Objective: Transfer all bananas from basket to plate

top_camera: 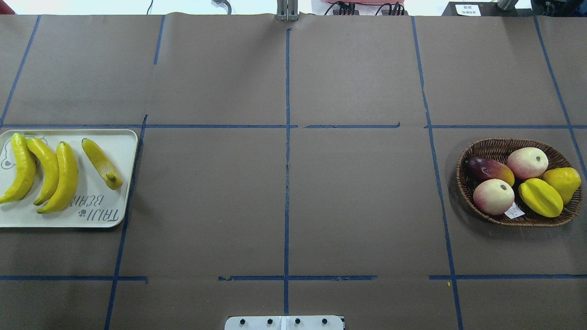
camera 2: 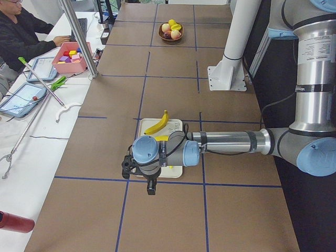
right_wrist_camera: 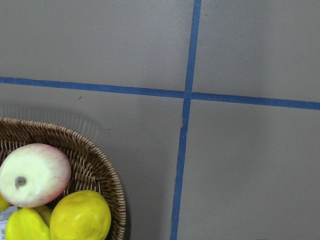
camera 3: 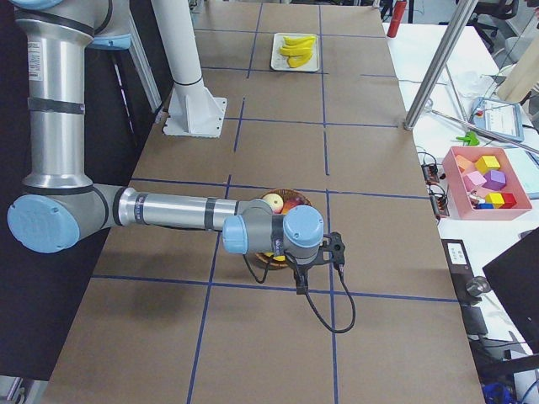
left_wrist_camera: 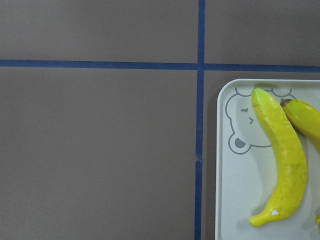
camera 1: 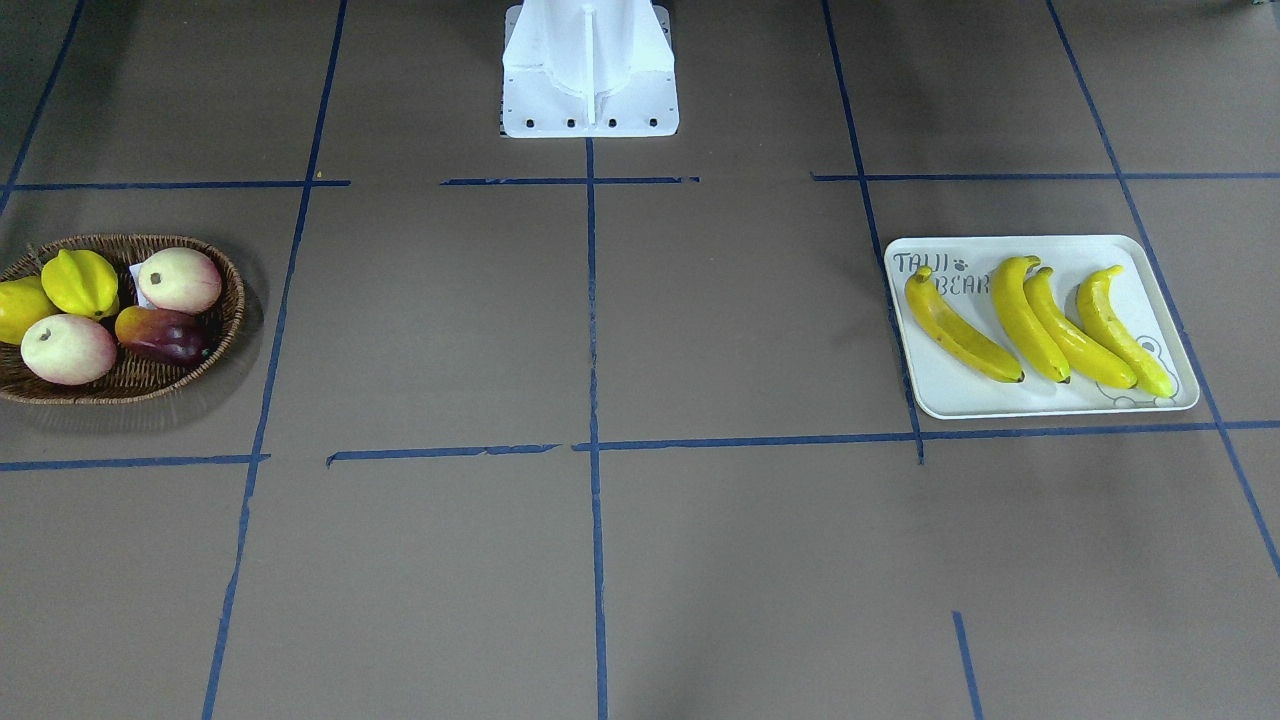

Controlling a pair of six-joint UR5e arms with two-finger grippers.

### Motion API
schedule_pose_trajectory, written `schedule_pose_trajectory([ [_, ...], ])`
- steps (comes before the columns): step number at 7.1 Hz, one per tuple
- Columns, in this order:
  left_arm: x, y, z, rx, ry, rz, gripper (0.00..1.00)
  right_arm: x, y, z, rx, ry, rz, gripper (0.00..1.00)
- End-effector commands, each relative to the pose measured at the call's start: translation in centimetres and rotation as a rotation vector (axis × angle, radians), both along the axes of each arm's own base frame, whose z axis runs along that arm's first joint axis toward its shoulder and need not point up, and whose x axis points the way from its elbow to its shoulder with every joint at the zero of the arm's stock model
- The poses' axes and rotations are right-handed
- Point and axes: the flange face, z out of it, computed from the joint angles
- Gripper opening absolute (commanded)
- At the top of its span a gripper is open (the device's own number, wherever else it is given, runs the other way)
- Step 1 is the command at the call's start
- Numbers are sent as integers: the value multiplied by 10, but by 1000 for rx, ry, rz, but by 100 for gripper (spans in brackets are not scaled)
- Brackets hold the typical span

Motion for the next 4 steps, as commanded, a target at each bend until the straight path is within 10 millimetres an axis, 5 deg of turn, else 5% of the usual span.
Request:
schedule_pose_trajectory([
  [1, 0, 1, 1, 2, 1, 0, 100, 28, 4, -6, -63, -7, 61, 100],
  [2, 0, 0, 1, 4, 1, 1, 100, 30, 7, -21, -80, 1, 64, 100],
  [4, 0, 0, 0, 6, 3, 1, 100, 29, 13, -13, -94, -3, 63, 100],
])
